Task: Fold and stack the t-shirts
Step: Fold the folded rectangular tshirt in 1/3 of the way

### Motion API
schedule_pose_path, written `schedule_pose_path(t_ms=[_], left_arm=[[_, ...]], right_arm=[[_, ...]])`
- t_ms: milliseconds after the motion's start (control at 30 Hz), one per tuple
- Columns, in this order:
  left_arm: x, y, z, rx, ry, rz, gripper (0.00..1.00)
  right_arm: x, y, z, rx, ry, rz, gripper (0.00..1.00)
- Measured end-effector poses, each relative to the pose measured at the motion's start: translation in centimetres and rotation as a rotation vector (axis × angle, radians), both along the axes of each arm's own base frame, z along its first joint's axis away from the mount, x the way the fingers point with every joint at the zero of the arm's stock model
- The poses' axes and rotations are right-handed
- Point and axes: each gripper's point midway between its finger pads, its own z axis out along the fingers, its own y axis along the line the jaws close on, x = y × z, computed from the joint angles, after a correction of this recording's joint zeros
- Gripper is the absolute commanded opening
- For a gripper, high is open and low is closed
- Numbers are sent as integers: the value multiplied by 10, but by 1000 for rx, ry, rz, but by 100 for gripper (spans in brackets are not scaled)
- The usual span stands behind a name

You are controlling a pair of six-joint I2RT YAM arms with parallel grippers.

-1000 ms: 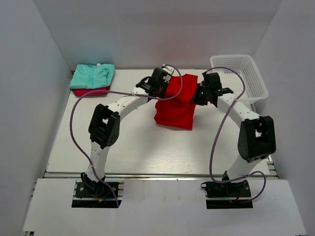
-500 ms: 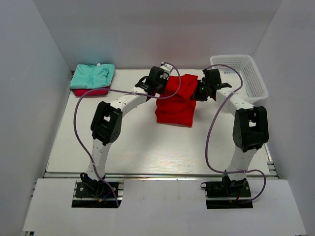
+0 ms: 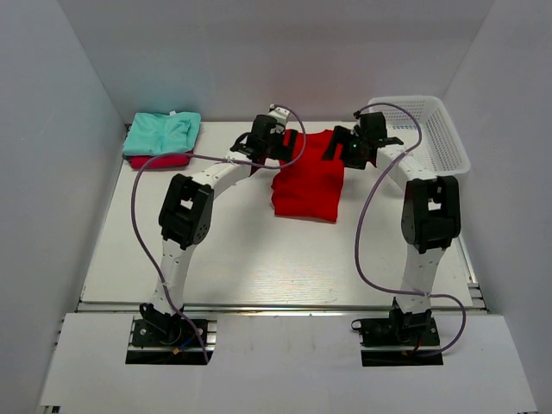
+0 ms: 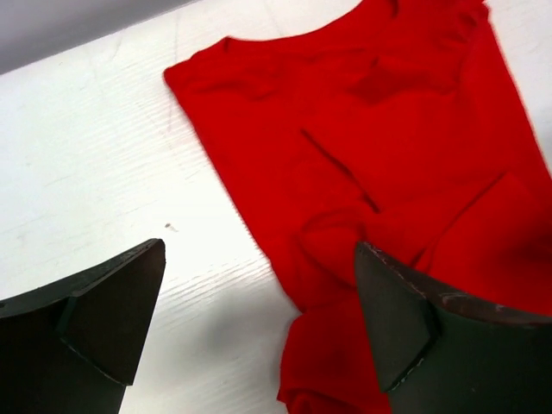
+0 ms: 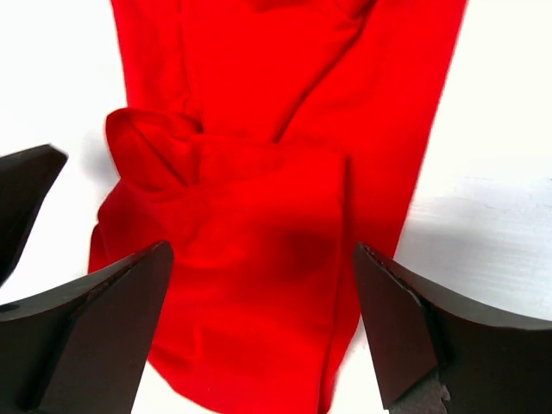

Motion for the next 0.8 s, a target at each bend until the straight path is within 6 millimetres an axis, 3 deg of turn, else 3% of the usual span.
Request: schedule_pose_path(t_ms=[100, 200, 400, 533, 667, 800], left_arm=[[-3, 7, -3, 6, 32, 16, 100], [-16, 10, -5, -5, 90, 11, 100], [-99, 13, -19, -69, 248, -83, 100], [-141, 5, -21, -139, 315, -171, 92], [-154, -9, -19, -206, 337, -247, 88], [-167, -19, -23, -265, 368, -313, 87]], right_arm=[[-7, 2, 6, 14, -21, 22, 90], [-36, 4, 9, 43, -20, 54, 90], [-85, 19, 20, 136, -36, 152, 90], [-106, 40, 21, 228, -25, 248, 90], [-121, 58, 17, 301, -10, 315, 90], [-128, 62, 1, 323, 33, 321, 90]])
